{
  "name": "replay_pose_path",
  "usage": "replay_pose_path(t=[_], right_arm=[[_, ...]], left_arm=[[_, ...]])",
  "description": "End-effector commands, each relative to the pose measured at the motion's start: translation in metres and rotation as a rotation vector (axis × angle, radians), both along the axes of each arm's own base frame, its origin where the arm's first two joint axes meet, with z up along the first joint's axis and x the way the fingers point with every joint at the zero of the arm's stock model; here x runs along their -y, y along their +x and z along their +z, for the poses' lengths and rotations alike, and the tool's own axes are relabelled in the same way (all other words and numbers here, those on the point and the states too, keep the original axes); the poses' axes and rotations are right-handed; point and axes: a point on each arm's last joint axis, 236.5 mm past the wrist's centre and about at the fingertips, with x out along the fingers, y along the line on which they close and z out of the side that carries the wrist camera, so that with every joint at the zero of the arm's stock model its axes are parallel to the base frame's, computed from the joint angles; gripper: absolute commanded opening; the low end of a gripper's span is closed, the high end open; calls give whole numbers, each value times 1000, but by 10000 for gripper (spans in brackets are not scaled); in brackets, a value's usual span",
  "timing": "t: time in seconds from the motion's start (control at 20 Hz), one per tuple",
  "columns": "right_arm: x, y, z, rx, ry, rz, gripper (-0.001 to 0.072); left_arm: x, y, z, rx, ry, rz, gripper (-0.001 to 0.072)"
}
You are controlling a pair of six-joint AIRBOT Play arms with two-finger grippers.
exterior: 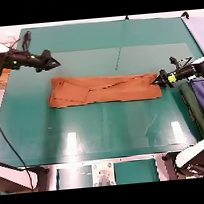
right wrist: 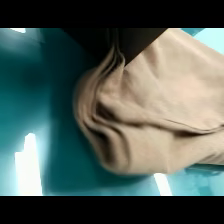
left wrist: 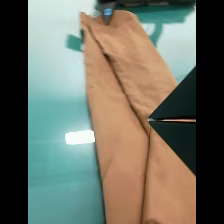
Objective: Fold the shirts.
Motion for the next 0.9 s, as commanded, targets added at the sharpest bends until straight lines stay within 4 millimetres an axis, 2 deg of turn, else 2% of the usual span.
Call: replay_pose_path(t=[0.0, 0.1, 0.25, 0.4, 0.5, 0.6, 0.65, 0.75, 0.85], right_arm=[[-23, 11, 30, 65, 93, 53, 15], [-22, 14, 65, 108, 86, 79, 14], [-26, 9, 134, 197, 58, 127, 14], [-53, -5, 208, 316, 108, 193, 15], [-71, -10, 251, 411, 142, 214, 15], [-89, -16, 282, 487, 161, 250, 15], [-97, -18, 292, 511, 156, 269, 15], [-110, -21, 301, 528, 158, 297, 15], [-118, -23, 300, 521, 165, 313, 15]], left_arm=[[52, -6, -10, 58, 88, -88, 24], [95, -11, -21, 119, 148, -138, 24], [171, -23, -44, 175, 151, -207, 24], [245, -45, -82, 208, 151, -254, 24], [279, -61, -109, 197, 150, -269, 24], [301, -73, -128, 166, 136, -280, 24], [308, -76, -136, 150, 131, -284, 24], [318, -78, -141, 126, 101, -276, 24], [319, -79, -139, 107, 82, -271, 24]])
